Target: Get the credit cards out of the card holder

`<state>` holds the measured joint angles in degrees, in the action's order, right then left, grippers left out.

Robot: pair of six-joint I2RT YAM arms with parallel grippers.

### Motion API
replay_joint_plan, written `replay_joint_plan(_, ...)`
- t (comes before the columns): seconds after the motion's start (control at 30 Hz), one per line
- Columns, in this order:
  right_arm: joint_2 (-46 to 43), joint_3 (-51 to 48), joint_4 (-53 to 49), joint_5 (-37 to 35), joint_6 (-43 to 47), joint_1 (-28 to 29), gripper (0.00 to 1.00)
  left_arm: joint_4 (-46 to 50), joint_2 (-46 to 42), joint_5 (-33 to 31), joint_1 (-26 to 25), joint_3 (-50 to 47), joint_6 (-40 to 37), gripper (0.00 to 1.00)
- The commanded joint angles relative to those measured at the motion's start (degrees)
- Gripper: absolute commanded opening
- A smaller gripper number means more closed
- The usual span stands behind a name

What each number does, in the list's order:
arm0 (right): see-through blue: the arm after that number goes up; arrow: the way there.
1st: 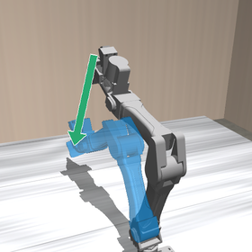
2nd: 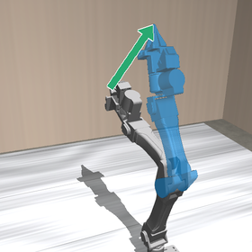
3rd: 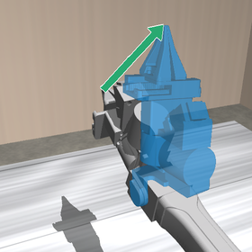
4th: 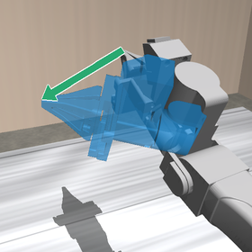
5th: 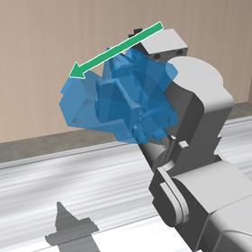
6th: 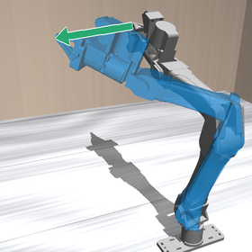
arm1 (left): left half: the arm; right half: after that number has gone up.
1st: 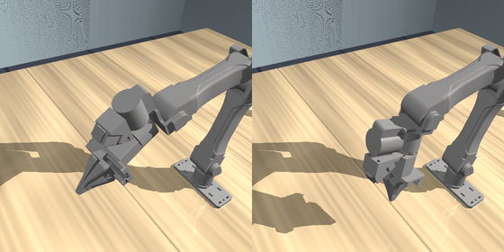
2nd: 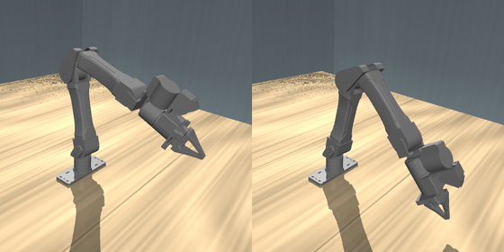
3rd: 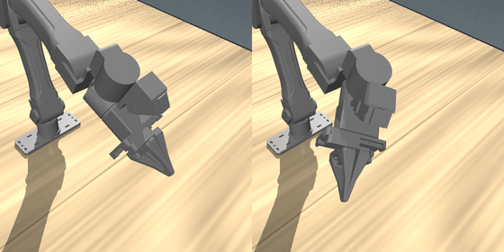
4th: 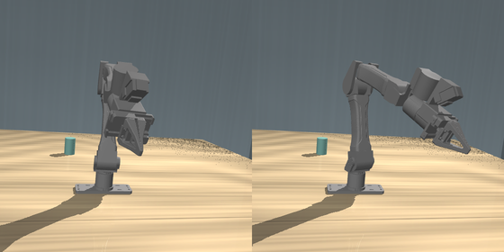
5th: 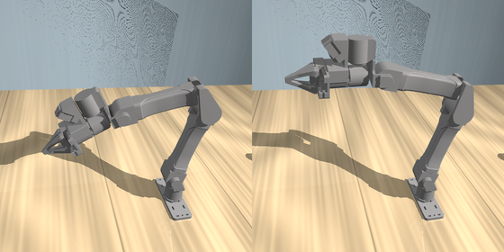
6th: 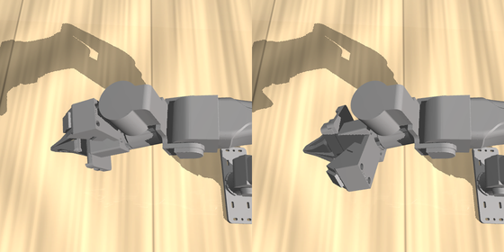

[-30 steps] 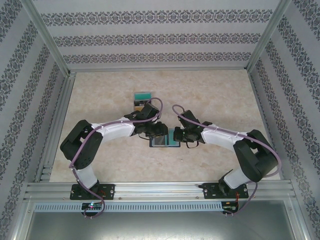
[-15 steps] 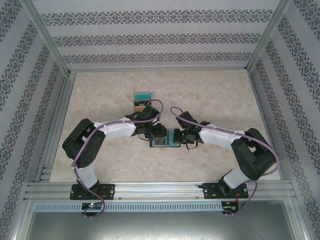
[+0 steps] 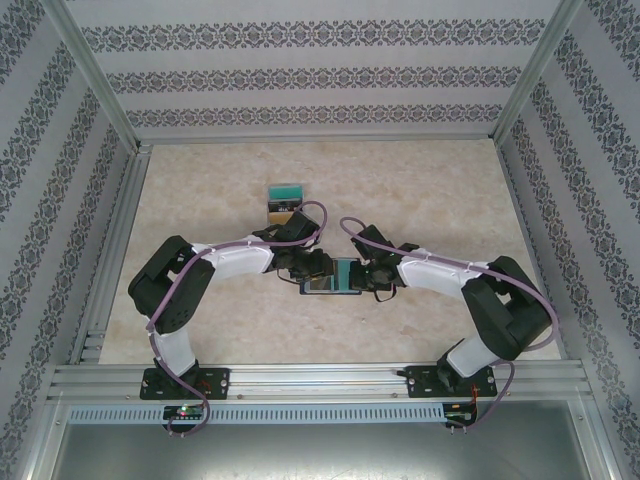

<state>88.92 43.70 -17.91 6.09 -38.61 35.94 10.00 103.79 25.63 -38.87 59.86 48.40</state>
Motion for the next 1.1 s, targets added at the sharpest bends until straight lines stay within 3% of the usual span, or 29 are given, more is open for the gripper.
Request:
replay_joint_plan(0.0, 2.5, 1.4, 0.9, 1.2, 0.0, 1.5, 0.07, -0.5, 0.6, 1.3, 0.7, -0.7, 0.3, 0.28)
replay_joint_plan(0.37, 3.0, 1.1, 1.4, 1.0, -0.7, 2.5, 0.07, 0.6, 2.3, 1.4, 0.7, -0.4, 0.5, 0.28)
replay_joint_plan(0.8, 3.5, 1.1, 1.6, 0.9, -0.8, 2.6, 0.07, 5.6, -0.9, -4.8, 0.7, -0.1, -0.6, 0.29)
replay_joint_plan(1.07, 4.0, 1.3, 1.7, 1.2, -0.7, 2.7, 0.07, 4.2, 2.2, -1.5, 0.6, 1.0, -0.6, 0.29)
